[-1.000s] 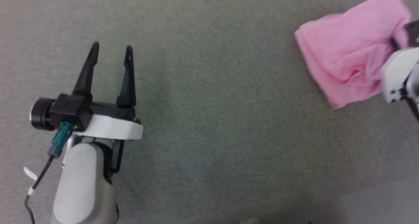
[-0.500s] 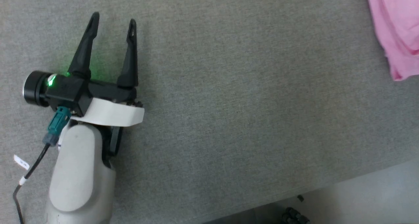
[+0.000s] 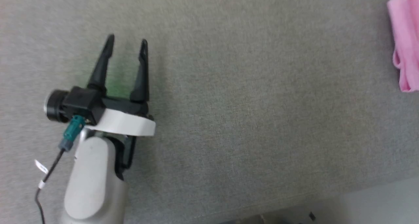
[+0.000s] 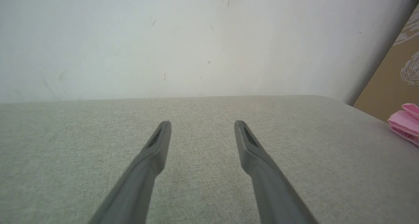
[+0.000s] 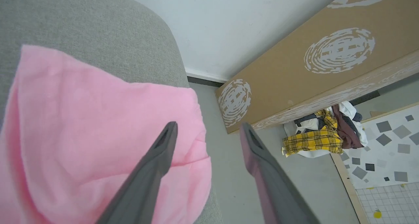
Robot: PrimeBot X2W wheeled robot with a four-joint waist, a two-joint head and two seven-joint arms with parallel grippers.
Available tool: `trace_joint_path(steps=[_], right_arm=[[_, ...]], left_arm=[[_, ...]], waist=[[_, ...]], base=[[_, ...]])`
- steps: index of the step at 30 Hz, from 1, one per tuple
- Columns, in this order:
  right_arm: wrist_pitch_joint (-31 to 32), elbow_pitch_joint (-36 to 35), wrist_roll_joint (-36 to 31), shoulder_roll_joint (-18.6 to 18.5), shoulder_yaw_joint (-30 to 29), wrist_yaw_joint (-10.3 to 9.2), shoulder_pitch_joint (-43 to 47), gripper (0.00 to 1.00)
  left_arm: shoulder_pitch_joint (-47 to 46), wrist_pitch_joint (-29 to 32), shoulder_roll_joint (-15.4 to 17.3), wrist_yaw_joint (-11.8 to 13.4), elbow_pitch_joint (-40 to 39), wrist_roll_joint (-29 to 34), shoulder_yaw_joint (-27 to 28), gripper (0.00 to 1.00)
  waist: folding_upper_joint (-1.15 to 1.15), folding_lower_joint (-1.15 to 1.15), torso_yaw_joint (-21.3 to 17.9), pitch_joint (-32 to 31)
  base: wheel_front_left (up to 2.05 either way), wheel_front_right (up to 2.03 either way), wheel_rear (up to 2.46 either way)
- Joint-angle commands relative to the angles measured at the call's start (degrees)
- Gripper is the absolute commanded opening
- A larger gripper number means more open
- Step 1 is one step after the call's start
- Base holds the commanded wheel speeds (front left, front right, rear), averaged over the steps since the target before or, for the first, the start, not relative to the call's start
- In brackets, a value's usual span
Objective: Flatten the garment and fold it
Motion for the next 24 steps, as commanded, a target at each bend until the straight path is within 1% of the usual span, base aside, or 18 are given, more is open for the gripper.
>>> trace_joint_path(steps=[1,5,8,13,17,19,20,24], right_arm=[[-1.3,-0.3,1.2,0.2,-0.2,-0.13,1.7,1.00],[-4.8,-2.2,6.3,1.3,0.8,-0.13,5.4,1.00],[-6.4,-5.6,10.9,2.7,2.7,-0.13,9.2,1.00],[-7.0,-15.7,18.2,4.9,5.6,-0.13,16.7,1.00],[-6.0,-26.3,23.0,9.0,5.7,-0.13,24.0,1.00],[-5.4,-31.6,24.4,11.4,5.9,-0.13,27.9,1.00],[-5.4,-31.6,24.4,11.4,5.9,-0.13,27.9,1.00],[-5.1,-39.5,25.8,14.8,7.6,-0.13,34.7,1.00]], left_arm=[[1.4,0.1,-0.7,0.4,0.6,-0.9,-0.1,1.00],[4.2,0.1,-1.6,0.6,2.0,-2.5,0.0,1.00],[6.6,0.1,-2.0,1.1,2.8,-3.2,0.2,1.00],[9.6,0.1,-2.2,1.1,3.2,-3.6,-0.2,1.00],[11.1,0.1,-2.3,1.1,3.8,-3.8,-0.8,1.00],[11.7,0.1,-2.4,1.2,4.3,-4.0,-1.0,1.00],[11.7,0.1,-2.4,1.2,4.3,-4.0,-1.0,1.00],[12.8,0.1,-2.4,1.6,5.8,-3.9,-1.3,1.00]], waist=[[0.00,0.00,3.0,-6.3],[0.00,0.00,5.7,-12.3],[0.00,0.00,7.4,-16.4],[0.00,0.00,10.4,-21.6],[0.00,0.00,12.9,-24.6],[0.00,0.00,13.8,-25.6],[0.00,0.00,13.8,-25.6],[0.00,0.00,15.3,-27.3]], base=[[0.00,0.00,0.00],[0.00,0.00,0.00],[0.00,0.00,0.00],[0.00,0.00,0.00],[0.00,0.00,0.00],[0.00,0.00,0.00],[0.00,0.00,0.00],[0.00,0.00,0.00]])
